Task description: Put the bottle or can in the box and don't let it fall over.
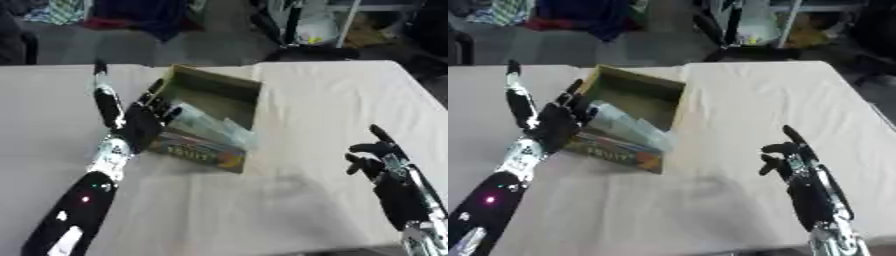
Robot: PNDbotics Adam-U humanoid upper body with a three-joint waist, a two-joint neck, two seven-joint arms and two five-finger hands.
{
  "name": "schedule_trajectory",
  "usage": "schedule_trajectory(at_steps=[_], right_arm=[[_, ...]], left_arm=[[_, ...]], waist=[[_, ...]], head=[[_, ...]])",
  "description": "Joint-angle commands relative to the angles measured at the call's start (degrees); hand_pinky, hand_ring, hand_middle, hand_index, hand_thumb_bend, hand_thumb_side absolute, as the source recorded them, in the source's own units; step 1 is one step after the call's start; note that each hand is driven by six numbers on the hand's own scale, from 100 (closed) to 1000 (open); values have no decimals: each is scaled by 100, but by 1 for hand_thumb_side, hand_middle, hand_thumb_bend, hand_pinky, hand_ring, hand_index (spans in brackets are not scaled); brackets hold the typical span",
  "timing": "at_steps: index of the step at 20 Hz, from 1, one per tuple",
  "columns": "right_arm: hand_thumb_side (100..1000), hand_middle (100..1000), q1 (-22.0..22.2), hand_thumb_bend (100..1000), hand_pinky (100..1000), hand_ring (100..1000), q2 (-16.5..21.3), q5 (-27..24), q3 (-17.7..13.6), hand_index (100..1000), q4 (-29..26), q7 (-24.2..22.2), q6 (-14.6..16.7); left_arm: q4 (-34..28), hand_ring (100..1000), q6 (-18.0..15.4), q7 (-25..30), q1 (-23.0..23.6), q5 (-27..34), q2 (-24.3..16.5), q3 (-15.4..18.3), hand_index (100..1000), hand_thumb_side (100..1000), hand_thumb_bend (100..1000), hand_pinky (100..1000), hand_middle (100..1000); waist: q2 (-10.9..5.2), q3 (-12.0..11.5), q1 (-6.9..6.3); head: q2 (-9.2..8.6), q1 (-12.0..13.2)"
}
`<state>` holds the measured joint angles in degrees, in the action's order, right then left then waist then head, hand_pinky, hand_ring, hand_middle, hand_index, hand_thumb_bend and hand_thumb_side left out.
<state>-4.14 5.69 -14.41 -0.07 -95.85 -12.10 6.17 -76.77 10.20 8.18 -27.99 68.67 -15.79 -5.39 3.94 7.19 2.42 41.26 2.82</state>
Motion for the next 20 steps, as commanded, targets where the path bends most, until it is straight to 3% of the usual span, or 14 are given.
schedule_trajectory(at_steps=[1, 6, 13, 20], right_arm=[[609, 629, -6, 100, 880, 463, 133, 43, -82, 1000, -38, 66, 17], [609, 629, 14, 100, 880, 463, 143, 58, -103, 1000, -36, 93, 22], [606, 628, 25, 100, 880, 463, 146, 58, -125, 1000, -31, 115, 23], [605, 628, 29, 100, 880, 463, 155, 59, -128, 1000, -32, 119, 25]], left_arm=[[-558, 433, -300, 283, 197, 183, -458, 429, 1000, 1000, 619, 523, 372], [-1260, 455, -732, 704, 805, 143, -470, 829, 1000, 992, 582, 527, 384], [-2252, 454, -1314, 388, 1543, -295, -25, 778, 1000, 969, 597, 533, 388], [-3118, 465, -1211, -242, 1823, -640, 100, 744, 1000, 980, 572, 538, 392]], waist=[[-93, -44, -36], [-113, -116, -62], [-164, -165, -80], [-177, -184, -94]], head=[[29, -49], [67, -24], [91, -31], [91, -27]])
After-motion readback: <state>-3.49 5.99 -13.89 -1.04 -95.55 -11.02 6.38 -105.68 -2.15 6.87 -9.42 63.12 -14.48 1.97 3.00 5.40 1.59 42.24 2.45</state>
